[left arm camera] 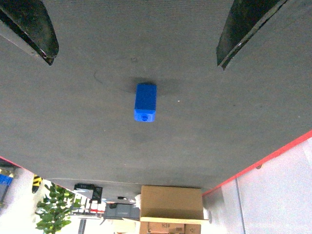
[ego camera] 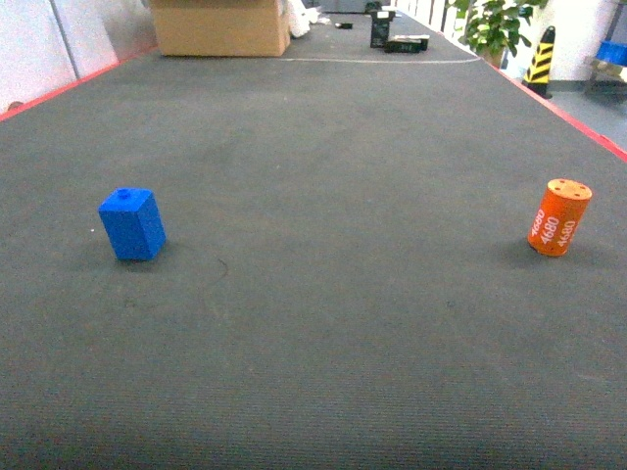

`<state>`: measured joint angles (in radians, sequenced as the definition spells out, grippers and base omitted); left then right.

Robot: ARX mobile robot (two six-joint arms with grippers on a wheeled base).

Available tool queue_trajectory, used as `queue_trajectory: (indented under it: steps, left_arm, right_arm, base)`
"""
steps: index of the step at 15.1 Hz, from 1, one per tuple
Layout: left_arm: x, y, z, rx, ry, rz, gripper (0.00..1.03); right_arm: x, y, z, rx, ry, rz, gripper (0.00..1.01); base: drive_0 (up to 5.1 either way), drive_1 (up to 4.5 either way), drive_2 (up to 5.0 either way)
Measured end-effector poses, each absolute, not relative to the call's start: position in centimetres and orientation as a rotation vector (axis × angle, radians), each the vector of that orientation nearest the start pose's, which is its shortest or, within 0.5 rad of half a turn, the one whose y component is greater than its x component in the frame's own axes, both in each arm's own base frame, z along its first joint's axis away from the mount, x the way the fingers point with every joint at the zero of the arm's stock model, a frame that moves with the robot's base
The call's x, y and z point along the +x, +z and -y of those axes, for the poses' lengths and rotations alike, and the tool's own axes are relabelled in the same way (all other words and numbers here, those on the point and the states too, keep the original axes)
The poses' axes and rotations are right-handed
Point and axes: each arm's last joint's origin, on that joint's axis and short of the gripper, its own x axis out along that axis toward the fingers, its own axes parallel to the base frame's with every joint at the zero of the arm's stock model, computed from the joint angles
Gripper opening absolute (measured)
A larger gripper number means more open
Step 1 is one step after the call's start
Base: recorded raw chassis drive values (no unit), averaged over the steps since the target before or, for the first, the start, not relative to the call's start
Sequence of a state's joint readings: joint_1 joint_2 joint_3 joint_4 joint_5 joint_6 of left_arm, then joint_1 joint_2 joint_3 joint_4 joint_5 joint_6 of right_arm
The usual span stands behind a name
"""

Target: Sort blue parts and orange caps into right shelf containers

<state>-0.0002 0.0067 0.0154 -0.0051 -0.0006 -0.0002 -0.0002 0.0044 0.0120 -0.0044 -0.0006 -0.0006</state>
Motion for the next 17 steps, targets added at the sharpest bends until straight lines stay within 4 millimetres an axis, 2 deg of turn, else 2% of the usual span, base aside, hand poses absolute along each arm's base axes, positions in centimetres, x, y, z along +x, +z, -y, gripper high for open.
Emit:
queue_trajectory:
  steps: [16,17]
  left_arm:
    - [9.72,16.78,0.00,0.000,0.000,0.004,0.98]
    - [9.72,16.78,0.00,0.000,0.001,0.004,0.98]
  right_arm:
    - [9.72,16.68,0.00,-0.001,0.000,0.003,0.98]
    - [9.74,16.39,-0.06,-0.008,-0.019,-0.128,0.98]
  base:
    - [0.0,0.00,0.0]
    - [0.0,0.00,0.0]
